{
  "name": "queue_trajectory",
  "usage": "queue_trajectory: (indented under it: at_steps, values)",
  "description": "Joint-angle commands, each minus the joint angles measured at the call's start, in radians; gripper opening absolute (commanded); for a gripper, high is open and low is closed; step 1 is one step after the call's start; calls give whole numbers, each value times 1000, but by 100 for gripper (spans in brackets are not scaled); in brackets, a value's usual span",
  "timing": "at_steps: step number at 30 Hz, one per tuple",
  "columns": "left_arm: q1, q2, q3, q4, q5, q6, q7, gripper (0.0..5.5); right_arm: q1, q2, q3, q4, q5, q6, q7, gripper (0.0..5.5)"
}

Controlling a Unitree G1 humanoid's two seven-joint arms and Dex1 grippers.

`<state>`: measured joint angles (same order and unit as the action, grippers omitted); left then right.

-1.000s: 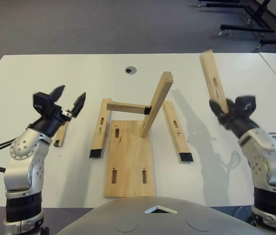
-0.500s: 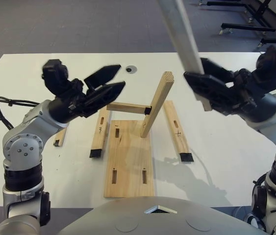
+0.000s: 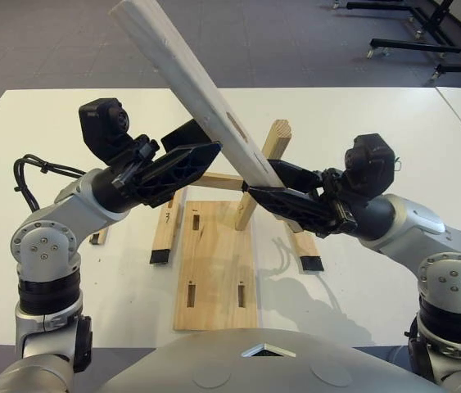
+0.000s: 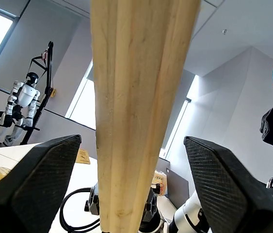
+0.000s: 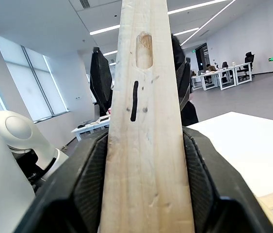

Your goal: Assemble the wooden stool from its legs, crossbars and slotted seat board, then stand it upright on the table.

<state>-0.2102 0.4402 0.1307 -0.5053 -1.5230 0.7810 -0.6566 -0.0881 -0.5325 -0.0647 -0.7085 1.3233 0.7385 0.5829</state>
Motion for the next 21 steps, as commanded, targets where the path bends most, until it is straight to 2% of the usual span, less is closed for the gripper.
queue_trajectory:
  at_steps: [1,7,10,18,21]
  values:
    - [3,-9,-17,-19,26,-14,14,388,9,5,30,7,-28,-7,8,201]
    - [0,-29,-7,-19,11,-34,51,388,31,-7,63,8,-68,-10,40,201]
    - [6,-35,-1,-9,34,-48,75,349,43,-10,62,5,-78,-14,52,201]
    - [51,13,-1,-39,-8,-14,4,220,37,-13,52,10,-137,-49,85,201]
    - [54,13,1,-35,-25,-18,-1,211,39,-18,52,13,-171,-58,112,201]
